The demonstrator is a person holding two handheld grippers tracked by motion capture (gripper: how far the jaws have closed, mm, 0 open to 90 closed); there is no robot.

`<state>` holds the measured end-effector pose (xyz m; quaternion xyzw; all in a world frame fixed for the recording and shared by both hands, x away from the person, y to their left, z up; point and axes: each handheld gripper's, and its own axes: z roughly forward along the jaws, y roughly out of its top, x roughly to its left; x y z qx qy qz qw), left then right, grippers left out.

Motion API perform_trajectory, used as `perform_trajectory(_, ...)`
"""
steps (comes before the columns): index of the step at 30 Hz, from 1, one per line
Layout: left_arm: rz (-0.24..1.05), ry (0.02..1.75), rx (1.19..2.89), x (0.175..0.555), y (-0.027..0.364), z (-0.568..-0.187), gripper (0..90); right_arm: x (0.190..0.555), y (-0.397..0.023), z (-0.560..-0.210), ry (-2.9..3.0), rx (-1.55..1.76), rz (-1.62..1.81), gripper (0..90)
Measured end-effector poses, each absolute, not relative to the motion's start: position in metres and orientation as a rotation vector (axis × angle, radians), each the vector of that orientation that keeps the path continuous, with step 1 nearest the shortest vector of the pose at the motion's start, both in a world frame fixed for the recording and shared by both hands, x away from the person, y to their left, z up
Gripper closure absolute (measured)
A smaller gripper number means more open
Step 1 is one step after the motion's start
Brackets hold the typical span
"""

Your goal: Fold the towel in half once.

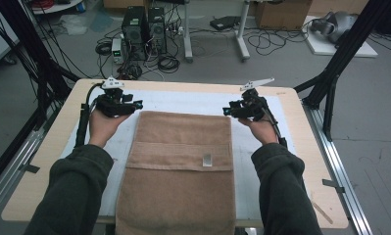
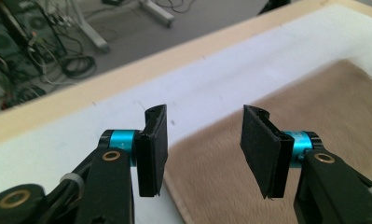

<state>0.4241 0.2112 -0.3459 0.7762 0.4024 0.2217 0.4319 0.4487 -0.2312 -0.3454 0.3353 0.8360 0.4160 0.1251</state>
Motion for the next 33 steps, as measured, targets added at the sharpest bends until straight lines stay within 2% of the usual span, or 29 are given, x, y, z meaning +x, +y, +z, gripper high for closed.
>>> perform_trajectory(4, 0.499, 0.969, 1.967, 0.409, 0.216, -0.363, 47.5, 0.435, -0.229, -0.364, 2.49, 0.996, 1.166, 48.3)
perform_trajectory(15, 0.46, 0.925, 2.015, 0.361, 0.226, -0.392, 40.0, 0.381, -0.226, -0.39, 2.538, 0.926, 1.187, 42.8)
perform_trajectory(22, 0.421, 0.889, 2.055, 0.335, 0.225, -0.409, 37.4, 0.355, -0.228, -0.4, 2.564, 0.879, 1.208, 45.4)
perform_trajectory(27, 0.389, 0.869, 2.062, 0.321, 0.219, -0.421, 38.6, 0.345, -0.231, -0.41, 2.595, 0.863, 1.203, 47.6)
perform_trajectory(33, 0.349, 0.829, 2.087, 0.313, 0.216, -0.431, 52.7, 0.335, -0.229, -0.425, 2.625, 0.855, 1.194, 51.3)
